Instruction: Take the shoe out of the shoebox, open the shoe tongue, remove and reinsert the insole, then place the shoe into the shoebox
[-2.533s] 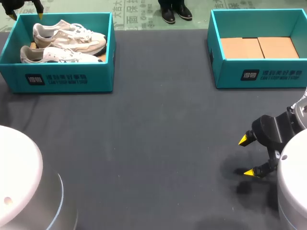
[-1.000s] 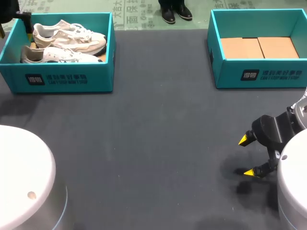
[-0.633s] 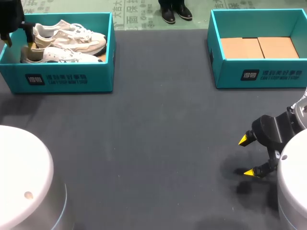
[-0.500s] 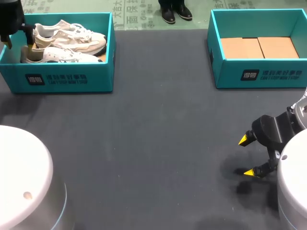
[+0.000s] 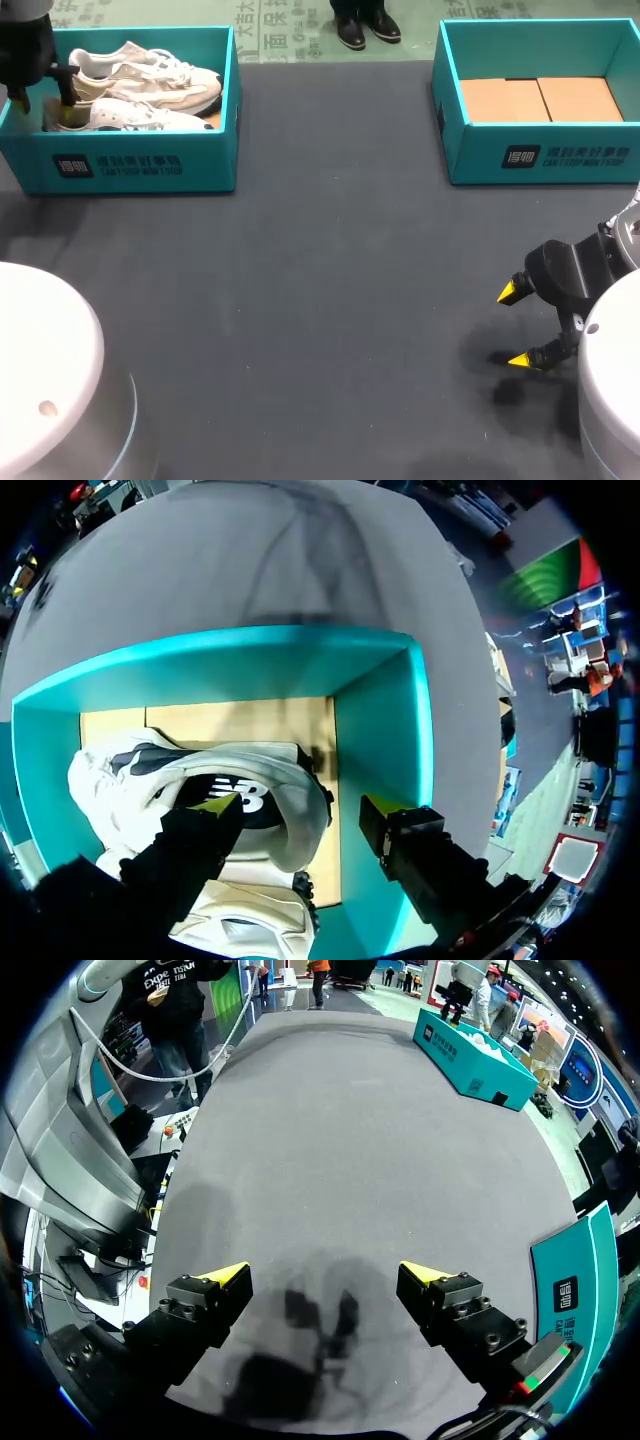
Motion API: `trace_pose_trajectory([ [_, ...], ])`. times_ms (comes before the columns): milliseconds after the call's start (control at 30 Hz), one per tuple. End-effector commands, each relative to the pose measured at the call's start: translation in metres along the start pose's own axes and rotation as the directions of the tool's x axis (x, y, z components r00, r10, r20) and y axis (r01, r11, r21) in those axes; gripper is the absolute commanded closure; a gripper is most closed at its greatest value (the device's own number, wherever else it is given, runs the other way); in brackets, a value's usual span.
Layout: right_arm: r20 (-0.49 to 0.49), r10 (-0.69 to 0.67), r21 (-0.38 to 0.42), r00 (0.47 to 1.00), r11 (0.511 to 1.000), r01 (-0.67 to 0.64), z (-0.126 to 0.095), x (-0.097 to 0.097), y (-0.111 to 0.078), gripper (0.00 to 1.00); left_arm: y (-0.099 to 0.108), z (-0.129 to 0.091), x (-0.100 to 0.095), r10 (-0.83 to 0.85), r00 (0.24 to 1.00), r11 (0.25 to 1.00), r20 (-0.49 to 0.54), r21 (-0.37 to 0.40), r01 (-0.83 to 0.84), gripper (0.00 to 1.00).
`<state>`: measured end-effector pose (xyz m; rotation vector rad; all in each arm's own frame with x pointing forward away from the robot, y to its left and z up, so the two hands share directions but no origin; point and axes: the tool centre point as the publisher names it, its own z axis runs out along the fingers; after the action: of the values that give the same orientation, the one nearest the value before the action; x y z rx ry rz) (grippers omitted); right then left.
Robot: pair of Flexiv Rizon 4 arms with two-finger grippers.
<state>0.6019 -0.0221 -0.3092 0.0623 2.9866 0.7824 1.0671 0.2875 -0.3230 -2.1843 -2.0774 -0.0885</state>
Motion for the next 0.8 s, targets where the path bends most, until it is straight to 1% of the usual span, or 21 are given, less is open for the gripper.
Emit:
trace_pose_trajectory([
  [33,0.004,0.0,0.001,1.0,1.0,0.0,-0.001,0.002,0.0,0.0,0.005,0.009,-0.002,0.0,1.0,1.0,-0.003,0.004,0.0,0.26],
  [300,0.004,0.0,0.001,1.0,1.0,0.0,-0.001,0.002,0.0,0.0,0.006,0.022,-0.003,-0.003,1.0,1.0,-0.009,0.015,0.003,0.28],
  [400,0.004,0.0,0.001,1.0,1.0,0.0,-0.001,0.002,0.0,0.0,0.004,0.026,-0.004,-0.005,1.0,1.0,-0.021,0.015,0.006,0.27],
  [533,0.004,0.0,0.001,1.0,1.0,0.0,-0.001,0.002,0.0,0.0,0.005,0.031,-0.004,-0.013,0.999,1.0,-0.034,0.017,0.013,0.28],
  [800,0.004,0.0,0.001,1.0,1.0,0.0,-0.001,0.002,0.0,0.0,0.006,0.041,-0.002,-0.023,0.999,1.0,-0.046,0.018,0.023,0.27],
])
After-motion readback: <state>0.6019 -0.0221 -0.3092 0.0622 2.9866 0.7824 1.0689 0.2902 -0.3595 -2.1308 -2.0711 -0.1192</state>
